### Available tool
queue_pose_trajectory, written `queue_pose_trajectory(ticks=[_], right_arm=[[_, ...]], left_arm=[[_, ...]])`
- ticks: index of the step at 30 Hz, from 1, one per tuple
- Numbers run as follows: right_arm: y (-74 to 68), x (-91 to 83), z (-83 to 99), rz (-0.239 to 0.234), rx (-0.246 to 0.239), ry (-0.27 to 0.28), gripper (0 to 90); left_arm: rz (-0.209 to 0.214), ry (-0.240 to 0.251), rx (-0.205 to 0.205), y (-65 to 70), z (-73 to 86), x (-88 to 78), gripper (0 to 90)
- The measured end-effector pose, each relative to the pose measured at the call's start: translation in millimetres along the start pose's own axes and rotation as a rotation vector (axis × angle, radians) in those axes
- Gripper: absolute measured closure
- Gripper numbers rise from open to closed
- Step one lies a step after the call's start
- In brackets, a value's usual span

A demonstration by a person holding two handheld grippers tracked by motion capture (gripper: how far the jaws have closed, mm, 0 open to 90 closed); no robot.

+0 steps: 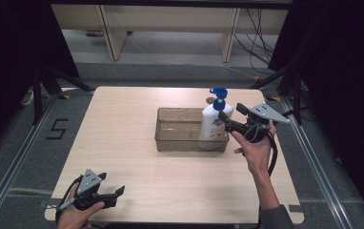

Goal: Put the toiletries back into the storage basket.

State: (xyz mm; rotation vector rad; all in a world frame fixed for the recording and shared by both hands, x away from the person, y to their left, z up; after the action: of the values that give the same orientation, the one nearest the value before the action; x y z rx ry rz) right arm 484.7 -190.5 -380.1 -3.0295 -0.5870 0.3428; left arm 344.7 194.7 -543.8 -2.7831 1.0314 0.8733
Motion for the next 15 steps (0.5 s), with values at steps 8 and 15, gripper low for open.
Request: queue_pose_trajectory(ticks=[8,15], right_arm=[[-3.9,-3.0,3.9,-0.012,-0.016,-0.011,23.8],[-7.2,-5.3,8.0,-0.012,-0.009,-0.023,23.5]], left_arm=[[0.000,-0.005,0.008,0.3,0.2,-0.2,14.7],[-0.006,-0.009,0.005,-0.2,0.8,-0.9,14.7]])
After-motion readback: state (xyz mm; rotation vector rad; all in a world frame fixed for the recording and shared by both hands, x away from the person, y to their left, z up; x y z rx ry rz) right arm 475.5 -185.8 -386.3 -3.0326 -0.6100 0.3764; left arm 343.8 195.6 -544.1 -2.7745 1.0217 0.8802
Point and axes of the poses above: each handheld gripper's, and its own axes: x roughly forward along the jaws, z roughly out of its underside, y roughly to its right, the point moved 8 cm from there along x, roughly forward along the jaws, and after that the axes turned 8 degrees about z, right-handed, at the moved point
